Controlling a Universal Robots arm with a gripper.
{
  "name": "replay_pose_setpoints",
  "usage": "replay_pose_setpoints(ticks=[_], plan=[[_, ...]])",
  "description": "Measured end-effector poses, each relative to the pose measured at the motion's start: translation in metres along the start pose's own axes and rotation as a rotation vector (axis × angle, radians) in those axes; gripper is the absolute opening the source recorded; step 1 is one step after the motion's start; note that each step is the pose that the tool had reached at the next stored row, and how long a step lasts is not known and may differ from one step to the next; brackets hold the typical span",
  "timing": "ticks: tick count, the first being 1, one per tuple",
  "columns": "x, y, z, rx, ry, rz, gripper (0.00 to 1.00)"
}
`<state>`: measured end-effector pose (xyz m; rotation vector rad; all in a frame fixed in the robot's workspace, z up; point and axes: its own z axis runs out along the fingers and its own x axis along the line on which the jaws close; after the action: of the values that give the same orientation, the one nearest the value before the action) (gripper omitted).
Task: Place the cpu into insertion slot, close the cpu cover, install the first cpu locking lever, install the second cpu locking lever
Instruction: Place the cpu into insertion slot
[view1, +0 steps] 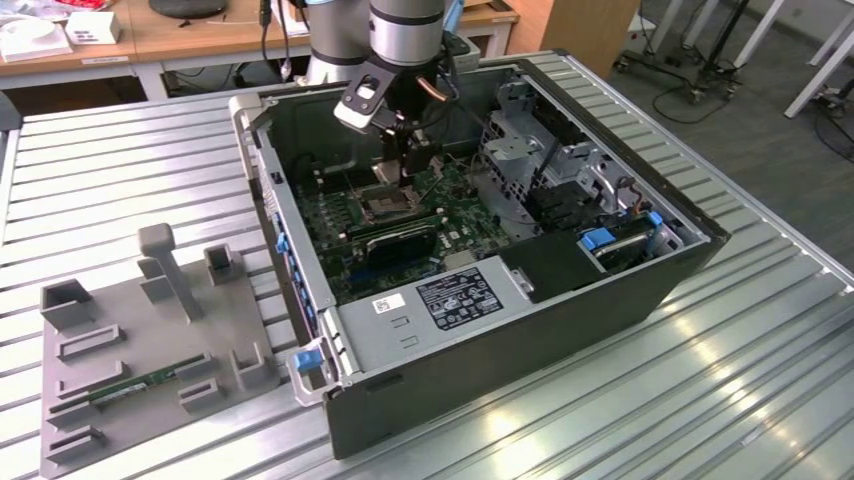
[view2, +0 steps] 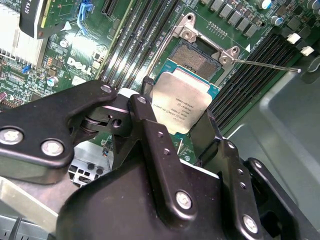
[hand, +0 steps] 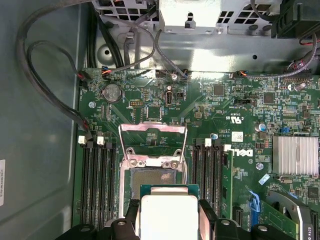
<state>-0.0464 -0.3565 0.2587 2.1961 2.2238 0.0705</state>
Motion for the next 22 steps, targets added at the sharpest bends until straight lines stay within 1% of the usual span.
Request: replay_pose_setpoints(ticks=[5, 13, 16, 18, 22], plan=[[0.0, 0.0, 0.0012, -0.0002, 0.0003, 0.0, 0.55], [-0.0002, -0.0004, 0.0085, -0.0001, 0.0, 0.001, 0.55], [-0.0002, -0.0004, 0.0088, 0.0001, -0.0003, 0.002, 0.55], [-0.0003, -0.0007, 0.0167, 0.0, -0.0001, 0.002, 0.55], [-0.0003, -0.0007, 0.018, -0.0002, 0.0003, 0.002, 0.55]])
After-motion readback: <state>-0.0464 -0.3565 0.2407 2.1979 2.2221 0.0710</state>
